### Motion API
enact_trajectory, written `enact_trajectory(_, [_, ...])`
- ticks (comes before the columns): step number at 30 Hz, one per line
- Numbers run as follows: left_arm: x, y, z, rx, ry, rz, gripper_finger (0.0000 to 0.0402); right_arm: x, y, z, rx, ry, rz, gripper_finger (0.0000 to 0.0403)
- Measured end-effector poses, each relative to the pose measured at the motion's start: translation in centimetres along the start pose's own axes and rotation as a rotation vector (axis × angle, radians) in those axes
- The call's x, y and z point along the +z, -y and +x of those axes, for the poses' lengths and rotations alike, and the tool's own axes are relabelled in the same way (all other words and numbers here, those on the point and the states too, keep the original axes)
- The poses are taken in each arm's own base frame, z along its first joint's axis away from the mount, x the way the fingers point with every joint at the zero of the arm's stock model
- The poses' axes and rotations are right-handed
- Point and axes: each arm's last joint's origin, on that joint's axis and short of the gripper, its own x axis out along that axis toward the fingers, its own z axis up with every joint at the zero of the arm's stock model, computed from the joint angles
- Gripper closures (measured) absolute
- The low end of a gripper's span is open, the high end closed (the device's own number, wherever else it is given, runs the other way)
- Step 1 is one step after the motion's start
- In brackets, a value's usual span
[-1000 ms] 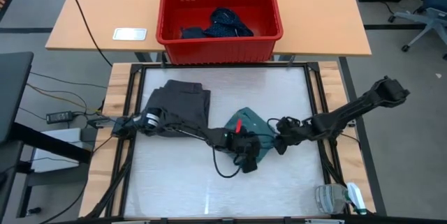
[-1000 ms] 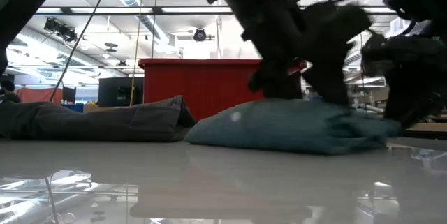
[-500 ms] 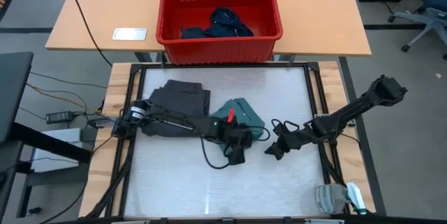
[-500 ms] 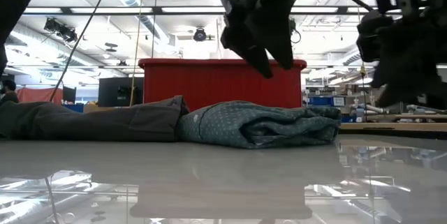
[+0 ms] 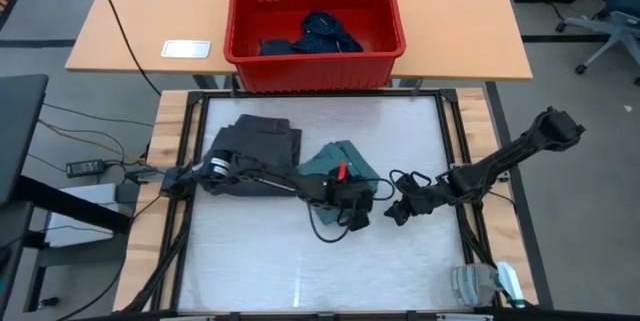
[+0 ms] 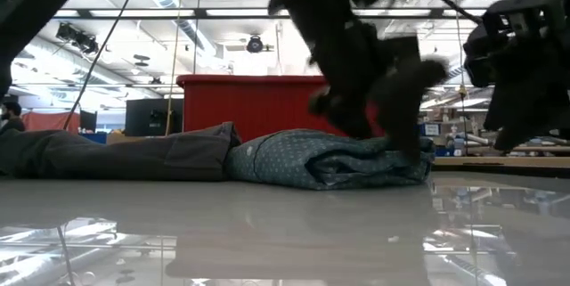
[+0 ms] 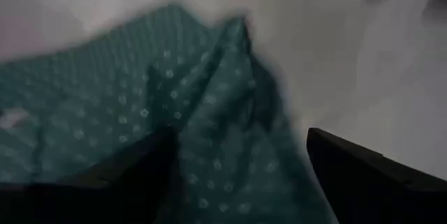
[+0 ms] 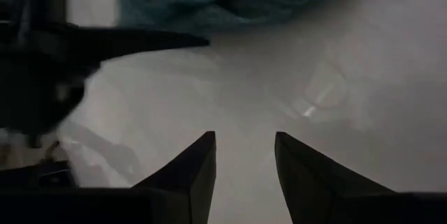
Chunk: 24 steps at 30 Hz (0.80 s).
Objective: Fold laundry
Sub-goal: Stack the dark green polo on top of the black shorts
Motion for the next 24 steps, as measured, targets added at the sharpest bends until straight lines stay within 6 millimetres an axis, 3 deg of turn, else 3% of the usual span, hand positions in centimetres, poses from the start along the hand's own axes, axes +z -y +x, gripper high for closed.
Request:
enact_trajectory(5, [-1.1, -1.2, 2.7, 0.040, -0.081, 0.051, 0.0090, -0.6, 0.2, -0.1, -0.027, -0.001, 0.023, 0.0249])
enact_trajectory(11, [-1.8, -2.3, 5.6, 0.043, -0.100, 0.031, 0.0171, -1.0, 0.3, -0.3, -0.044, -0.021, 0.052, 0.0249])
enact_trajectory(22, [-1.7, -3.5, 7.1, 0.029, -0.087, -0.023, 0.0360, -1.1, -0.1, -0.4, -0.005, -0.033, 0.100, 0.0249])
enact_trajectory(24, [-1.6, -3.8, 7.2, 0.020, -0.091, -0.029, 0.0368, -1.1, 0.0, -0.5, -0.006, -0.026, 0.102, 0.0249])
